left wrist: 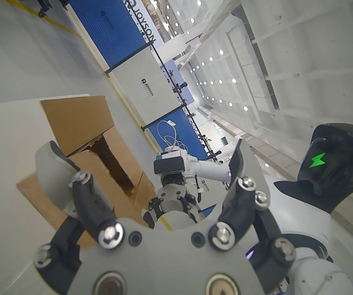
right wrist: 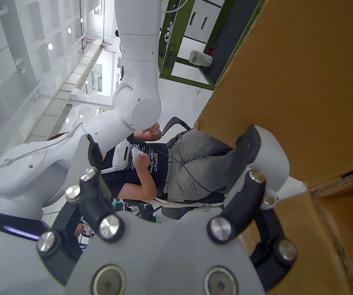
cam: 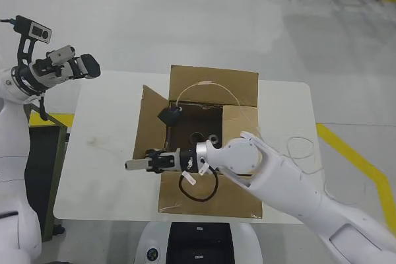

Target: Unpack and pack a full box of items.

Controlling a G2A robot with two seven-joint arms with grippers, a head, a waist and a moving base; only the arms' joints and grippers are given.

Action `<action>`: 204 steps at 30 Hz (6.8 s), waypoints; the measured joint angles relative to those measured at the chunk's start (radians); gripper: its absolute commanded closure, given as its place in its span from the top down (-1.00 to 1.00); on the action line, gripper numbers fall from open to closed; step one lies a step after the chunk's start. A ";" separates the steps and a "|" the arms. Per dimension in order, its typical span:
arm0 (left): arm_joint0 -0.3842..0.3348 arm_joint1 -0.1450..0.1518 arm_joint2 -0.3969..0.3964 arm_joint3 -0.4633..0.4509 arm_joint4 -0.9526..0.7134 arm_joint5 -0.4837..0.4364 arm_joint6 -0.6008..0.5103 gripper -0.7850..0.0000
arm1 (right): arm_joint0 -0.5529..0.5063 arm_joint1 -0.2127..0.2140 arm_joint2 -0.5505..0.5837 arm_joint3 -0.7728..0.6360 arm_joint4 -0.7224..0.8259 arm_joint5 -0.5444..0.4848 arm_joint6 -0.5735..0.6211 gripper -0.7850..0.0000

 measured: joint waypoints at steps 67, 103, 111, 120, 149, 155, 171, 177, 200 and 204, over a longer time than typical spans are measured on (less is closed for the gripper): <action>0.003 -0.042 0.349 0.138 0.180 -0.008 0.090 1.00 | -0.433 0.103 0.402 -0.348 -0.342 0.141 0.138 1.00; -0.125 -0.052 0.455 -0.184 0.189 0.075 0.156 1.00 | -0.836 0.190 0.783 -0.614 -0.311 0.105 0.162 1.00; -0.129 -0.065 0.530 -0.214 0.272 0.099 0.222 1.00 | -0.941 0.206 0.842 -0.641 -0.285 0.073 0.209 1.00; -0.138 -0.073 0.561 -0.212 0.284 0.105 0.233 1.00 | -0.977 0.212 0.850 -0.653 -0.262 0.037 0.216 1.00; -0.297 -0.147 0.781 -0.216 0.354 0.271 0.333 1.00 | -1.052 0.228 0.841 -0.710 -0.311 0.026 0.198 1.00; -0.341 -0.185 0.887 -0.206 0.432 0.312 0.383 1.00 | -1.083 0.236 0.847 -0.709 -0.313 0.003 0.221 1.00; -0.318 -0.249 1.001 -0.105 0.361 0.347 0.366 1.00 | -1.086 0.248 0.811 -0.709 -0.309 0.016 0.218 1.00; -0.286 -0.253 0.998 -0.073 0.364 0.349 0.377 1.00 | -1.083 0.253 0.801 -0.708 -0.309 0.018 0.214 1.00; -0.299 -0.322 0.988 -0.003 0.272 0.189 0.386 1.00 | -1.003 0.260 0.722 -0.639 -0.318 0.098 0.171 1.00; -0.287 -0.316 0.959 -0.053 0.271 0.185 0.373 1.00 | -0.992 0.258 0.713 -0.618 -0.320 0.112 0.123 1.00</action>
